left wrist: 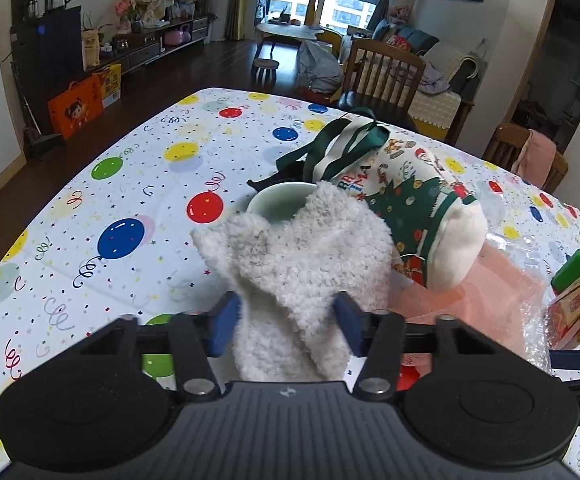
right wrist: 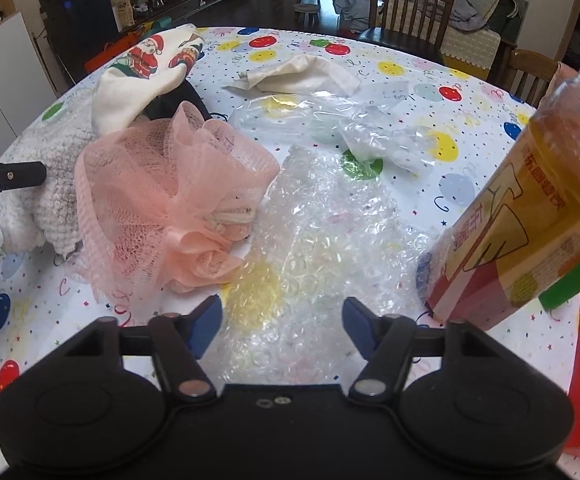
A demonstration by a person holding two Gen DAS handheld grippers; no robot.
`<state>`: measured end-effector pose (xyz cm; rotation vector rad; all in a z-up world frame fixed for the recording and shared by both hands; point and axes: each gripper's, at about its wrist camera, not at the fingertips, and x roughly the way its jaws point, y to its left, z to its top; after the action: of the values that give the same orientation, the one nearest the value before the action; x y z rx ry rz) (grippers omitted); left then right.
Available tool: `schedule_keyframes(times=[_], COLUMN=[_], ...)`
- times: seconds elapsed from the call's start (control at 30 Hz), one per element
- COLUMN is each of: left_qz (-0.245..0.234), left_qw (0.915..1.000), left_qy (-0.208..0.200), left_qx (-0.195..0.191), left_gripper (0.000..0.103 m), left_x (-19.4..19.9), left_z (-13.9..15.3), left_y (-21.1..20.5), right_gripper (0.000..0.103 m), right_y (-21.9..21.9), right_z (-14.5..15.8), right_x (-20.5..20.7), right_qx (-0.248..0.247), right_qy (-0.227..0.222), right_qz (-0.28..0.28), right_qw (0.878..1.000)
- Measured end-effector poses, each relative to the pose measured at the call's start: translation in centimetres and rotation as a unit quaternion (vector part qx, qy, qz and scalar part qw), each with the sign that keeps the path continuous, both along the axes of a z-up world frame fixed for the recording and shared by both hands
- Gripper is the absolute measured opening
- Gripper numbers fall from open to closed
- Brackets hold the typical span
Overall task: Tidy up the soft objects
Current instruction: 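Grasp the white fluffy towel with the left gripper while the right gripper grasps the bubble wrap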
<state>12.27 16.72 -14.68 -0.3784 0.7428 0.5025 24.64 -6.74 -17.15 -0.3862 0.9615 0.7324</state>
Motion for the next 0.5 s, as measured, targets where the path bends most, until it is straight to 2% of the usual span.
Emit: schedule_keyframes(times=[0.17,0.2,0.27,0.3,0.5], left_qz=[-0.008,-0.009,-0.014,-0.017,-0.033], left_qw=[0.9999,0.9999,0.9998,0.9997,0.9988], left_qy=[-0.004,-0.006,-0.013,-0.014,-0.03], left_qx=[0.006,0.006,0.01,0.013,0.021], left_gripper=[0.03,0.025,0.022,0.021,0.01], left_x=[0.0,-0.1,-0.2,-0.2,-0.4], left_z=[0.5,0.6,0.9,1.0,2.0], left_y=[-0.5,-0.7,-0.9,-1.0,-1.4], right_gripper=[0.044,0.039,0.033,0.027,0.016], right_y=[-0.4,-0.4,-0.7,-0.8,-1.8], right_z=[0.1,0.2,0.4,0.6,2.0], right_x=[-0.4,-0.4,-0.7,-0.9,-1.6], right_qx=[0.008,0.011,0.018,0.021,0.046], right_qy=[0.004,0.005,0.004,0.004,0.001], right_qz=[0.001,0.002,0.005,0.009,0.013], right_qw=[1.0,1.0,1.0,1.0,0.999])
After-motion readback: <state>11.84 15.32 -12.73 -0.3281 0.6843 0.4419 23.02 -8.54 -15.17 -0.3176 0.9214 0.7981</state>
